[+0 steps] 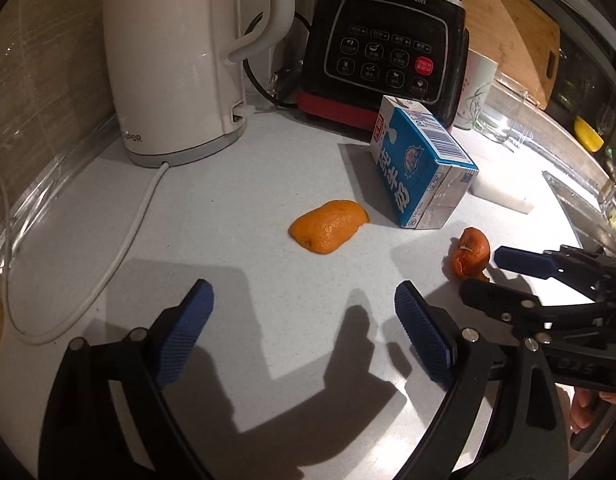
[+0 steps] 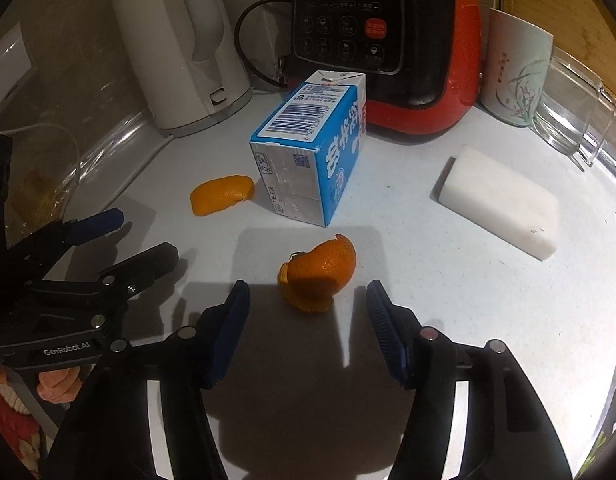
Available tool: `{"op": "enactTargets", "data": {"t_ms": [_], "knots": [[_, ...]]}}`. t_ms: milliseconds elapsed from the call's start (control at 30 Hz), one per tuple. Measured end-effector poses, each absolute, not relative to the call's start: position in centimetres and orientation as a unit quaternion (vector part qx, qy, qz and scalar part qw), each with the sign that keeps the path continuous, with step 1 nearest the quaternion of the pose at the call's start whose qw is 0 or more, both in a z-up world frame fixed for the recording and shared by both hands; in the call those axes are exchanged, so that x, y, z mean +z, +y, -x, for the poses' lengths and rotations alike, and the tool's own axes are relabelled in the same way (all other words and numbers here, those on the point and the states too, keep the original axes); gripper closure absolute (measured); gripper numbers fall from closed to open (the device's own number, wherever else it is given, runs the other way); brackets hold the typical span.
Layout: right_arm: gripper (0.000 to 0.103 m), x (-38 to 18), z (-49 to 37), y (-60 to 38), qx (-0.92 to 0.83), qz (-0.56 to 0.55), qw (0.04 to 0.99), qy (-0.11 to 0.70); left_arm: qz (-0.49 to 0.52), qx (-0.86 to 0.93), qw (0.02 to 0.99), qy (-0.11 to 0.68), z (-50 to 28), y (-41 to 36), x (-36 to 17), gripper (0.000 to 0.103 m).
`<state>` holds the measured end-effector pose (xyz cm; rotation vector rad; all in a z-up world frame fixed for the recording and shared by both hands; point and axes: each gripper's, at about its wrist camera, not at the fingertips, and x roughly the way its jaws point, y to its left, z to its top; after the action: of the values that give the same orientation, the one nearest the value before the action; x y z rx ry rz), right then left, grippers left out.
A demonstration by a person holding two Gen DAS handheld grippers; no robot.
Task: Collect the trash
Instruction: 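Grasp an orange peel with the right tool while the left tool grasps another orange peel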
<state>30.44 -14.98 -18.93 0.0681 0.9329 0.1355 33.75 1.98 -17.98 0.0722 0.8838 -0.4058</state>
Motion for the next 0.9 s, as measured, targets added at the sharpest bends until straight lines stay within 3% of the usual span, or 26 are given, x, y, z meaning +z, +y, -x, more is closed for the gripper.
{"op": "enactTargets", "data": {"t_ms": [100,167,367,700,900], "knots": [[0.058,-19.2,-31.0,-14.7,0.066,-0.025,0.891,0.449,-0.034,-0.192,0.885,0.423,-33.9,1.8,-18.0,0.015],[0.071,-19.2,-31.4,-14.6,0.06,-0.022,0.891,0.449,-0.031,-0.193,0.885,0.423,-34.0,1.8,-18.0,0.015],[0.079,-18.9,-31.2,-14.6,0.055,-0.02,0.892,0.449,-0.027,-0.202,0.881,0.426,-34.5,1.4,-18.2,0.015],[0.082,-17.6,-29.6,-15.8,0.051,-0.035,0.893,0.446,-0.042,-0.246,0.865,0.436,-37.6,-0.8,-18.2,0.017],[0.082,-17.4,-29.0,-16.6,0.053,-0.048,0.893,0.445,-0.059,-0.235,0.862,0.446,-38.4,-1.7,-18.8,0.038]]}}
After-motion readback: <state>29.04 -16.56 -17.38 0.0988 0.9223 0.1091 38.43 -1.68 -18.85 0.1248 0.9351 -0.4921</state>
